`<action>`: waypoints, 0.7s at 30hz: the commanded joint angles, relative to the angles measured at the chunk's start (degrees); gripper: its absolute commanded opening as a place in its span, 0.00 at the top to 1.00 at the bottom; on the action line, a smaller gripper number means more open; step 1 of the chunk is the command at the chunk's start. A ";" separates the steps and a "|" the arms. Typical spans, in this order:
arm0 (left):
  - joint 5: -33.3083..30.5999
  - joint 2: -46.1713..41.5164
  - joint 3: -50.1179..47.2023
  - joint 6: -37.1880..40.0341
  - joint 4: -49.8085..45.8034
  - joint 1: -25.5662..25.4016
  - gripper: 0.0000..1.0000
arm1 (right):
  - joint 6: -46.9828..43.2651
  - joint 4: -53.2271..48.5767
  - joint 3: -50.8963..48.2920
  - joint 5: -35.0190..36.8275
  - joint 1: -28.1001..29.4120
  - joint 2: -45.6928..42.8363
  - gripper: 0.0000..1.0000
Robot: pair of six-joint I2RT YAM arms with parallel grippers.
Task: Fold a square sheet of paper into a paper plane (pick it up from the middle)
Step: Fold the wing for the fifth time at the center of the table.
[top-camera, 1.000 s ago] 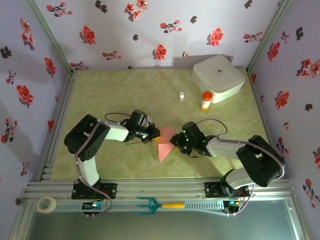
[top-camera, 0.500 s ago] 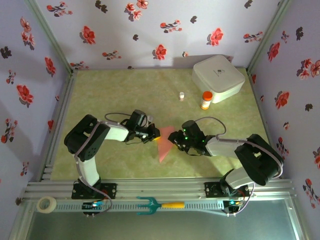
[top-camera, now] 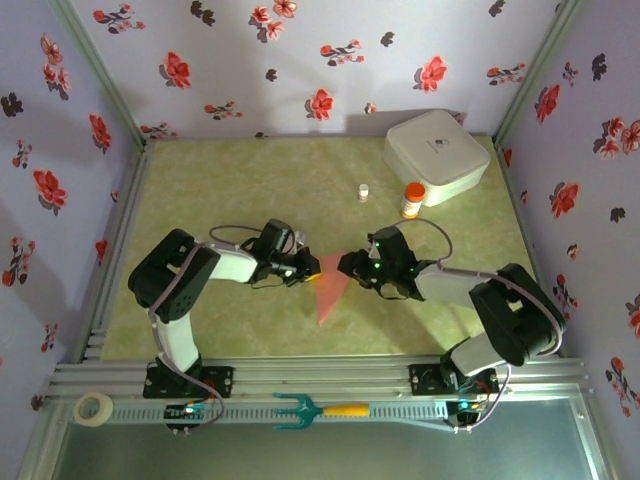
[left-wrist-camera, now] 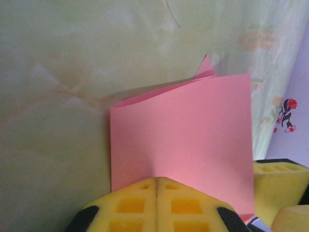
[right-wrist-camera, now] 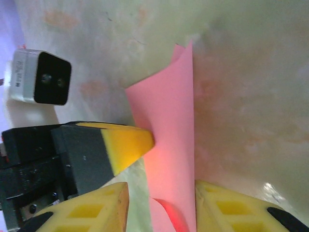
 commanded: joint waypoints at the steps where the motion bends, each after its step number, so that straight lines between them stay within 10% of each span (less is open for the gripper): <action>1: -0.68 0.37 0.11 0.51 -4.94 0.28 1.00 | -5.03 -0.91 2.37 -4.46 -1.38 2.10 0.61; 21: 0.02 -0.44 0.02 1.01 -3.54 0.23 1.00 | -13.09 -6.90 8.48 -12.50 -5.33 11.81 0.74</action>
